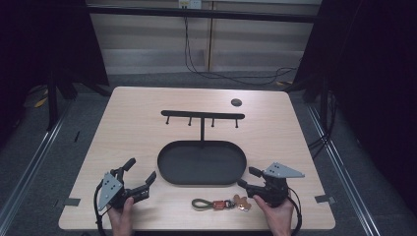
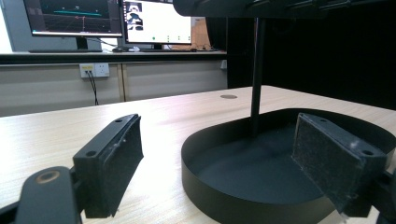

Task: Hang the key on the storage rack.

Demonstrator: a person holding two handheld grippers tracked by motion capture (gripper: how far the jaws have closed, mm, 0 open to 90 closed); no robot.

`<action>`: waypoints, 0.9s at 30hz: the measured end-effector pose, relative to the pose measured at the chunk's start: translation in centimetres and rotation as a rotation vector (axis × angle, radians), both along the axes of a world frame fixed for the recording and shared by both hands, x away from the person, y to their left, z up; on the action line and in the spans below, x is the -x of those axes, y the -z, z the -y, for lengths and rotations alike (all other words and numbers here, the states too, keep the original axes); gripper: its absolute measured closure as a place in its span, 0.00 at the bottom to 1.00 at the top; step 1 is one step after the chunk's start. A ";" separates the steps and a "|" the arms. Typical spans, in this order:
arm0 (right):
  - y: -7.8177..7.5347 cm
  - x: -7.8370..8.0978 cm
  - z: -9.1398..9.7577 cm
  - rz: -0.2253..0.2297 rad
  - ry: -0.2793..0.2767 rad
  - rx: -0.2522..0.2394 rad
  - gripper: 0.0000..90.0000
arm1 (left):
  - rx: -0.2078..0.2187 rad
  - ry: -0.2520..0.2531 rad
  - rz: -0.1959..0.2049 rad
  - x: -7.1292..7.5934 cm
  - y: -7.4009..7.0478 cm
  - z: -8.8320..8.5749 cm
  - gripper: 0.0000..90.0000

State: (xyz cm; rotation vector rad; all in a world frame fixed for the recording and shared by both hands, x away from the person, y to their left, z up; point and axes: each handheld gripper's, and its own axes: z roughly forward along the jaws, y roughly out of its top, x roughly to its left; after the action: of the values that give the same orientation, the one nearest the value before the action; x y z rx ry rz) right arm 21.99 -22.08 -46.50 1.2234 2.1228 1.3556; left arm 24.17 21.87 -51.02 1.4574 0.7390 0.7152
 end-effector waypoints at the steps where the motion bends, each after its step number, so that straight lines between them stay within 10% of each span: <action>1: -0.1 -0.1 -0.1 -0.004 -0.015 0.009 0.43 | 0.000 0.000 0.000 0.0 0.0 0.0 0.18; 7: -0.5 -0.5 -0.8 -0.053 -0.098 -0.034 0.43 | -0.002 0.001 0.003 0.0 0.0 0.0 0.18; 27: -2.1 -2.2 -4.8 -0.184 -0.288 0.114 0.43 | 0.005 -0.022 -0.010 -0.2 0.0 0.0 0.18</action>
State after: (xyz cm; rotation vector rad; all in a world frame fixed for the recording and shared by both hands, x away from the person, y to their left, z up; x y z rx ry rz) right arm 24.23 -17.24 -44.42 1.0655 2.5481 1.2511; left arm 24.33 21.82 -51.01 1.4514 0.7645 0.7233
